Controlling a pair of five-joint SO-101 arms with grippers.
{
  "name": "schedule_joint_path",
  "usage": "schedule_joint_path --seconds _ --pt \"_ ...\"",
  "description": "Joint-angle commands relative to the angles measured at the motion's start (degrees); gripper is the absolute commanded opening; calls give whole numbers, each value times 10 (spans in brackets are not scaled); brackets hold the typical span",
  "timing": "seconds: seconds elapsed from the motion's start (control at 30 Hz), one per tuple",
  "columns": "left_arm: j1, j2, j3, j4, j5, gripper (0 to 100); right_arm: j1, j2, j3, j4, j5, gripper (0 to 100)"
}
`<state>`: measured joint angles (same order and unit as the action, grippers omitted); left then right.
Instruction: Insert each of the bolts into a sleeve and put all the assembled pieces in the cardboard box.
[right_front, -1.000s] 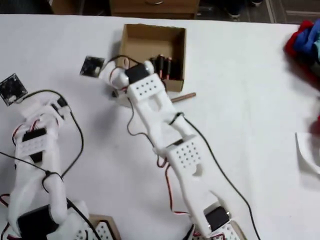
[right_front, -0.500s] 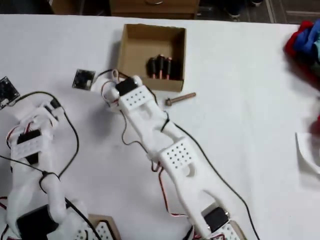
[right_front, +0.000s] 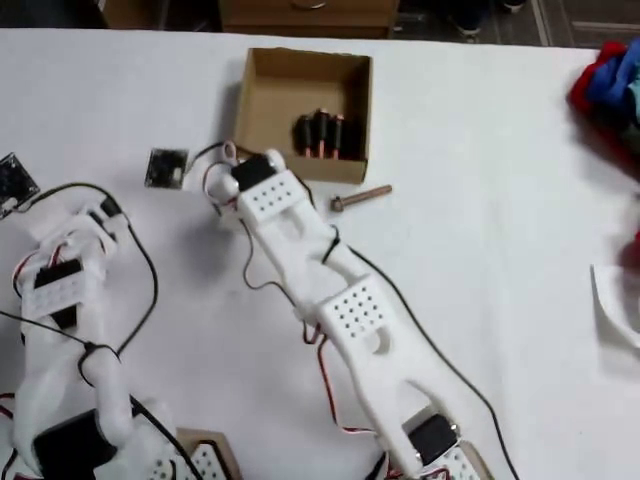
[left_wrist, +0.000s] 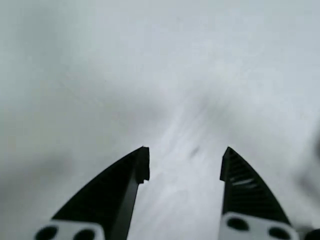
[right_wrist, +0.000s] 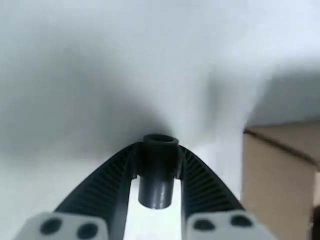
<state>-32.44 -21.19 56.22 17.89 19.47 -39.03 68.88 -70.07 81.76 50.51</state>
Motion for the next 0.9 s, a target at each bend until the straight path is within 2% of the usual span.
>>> schedule_joint_path --seconds 0.0,0.17,0.33,0.43,0.67,0.87 --pt "-4 -3 -30 -10 4 248 -4 -54 0 98 5 21" --pt "-3 -3 -30 -10 4 248 -2 -125 9 196 -3 21" --pt "-3 -3 -30 -10 4 248 12 -133 9 195 -105 25" --pt "-3 -3 -29 -10 4 248 13 -99 9 195 -113 32" --pt "-3 -3 -29 -10 4 248 13 -28 2 195 -112 187" --pt "-3 -3 -29 -10 4 248 16 -18 2 195 -112 194"
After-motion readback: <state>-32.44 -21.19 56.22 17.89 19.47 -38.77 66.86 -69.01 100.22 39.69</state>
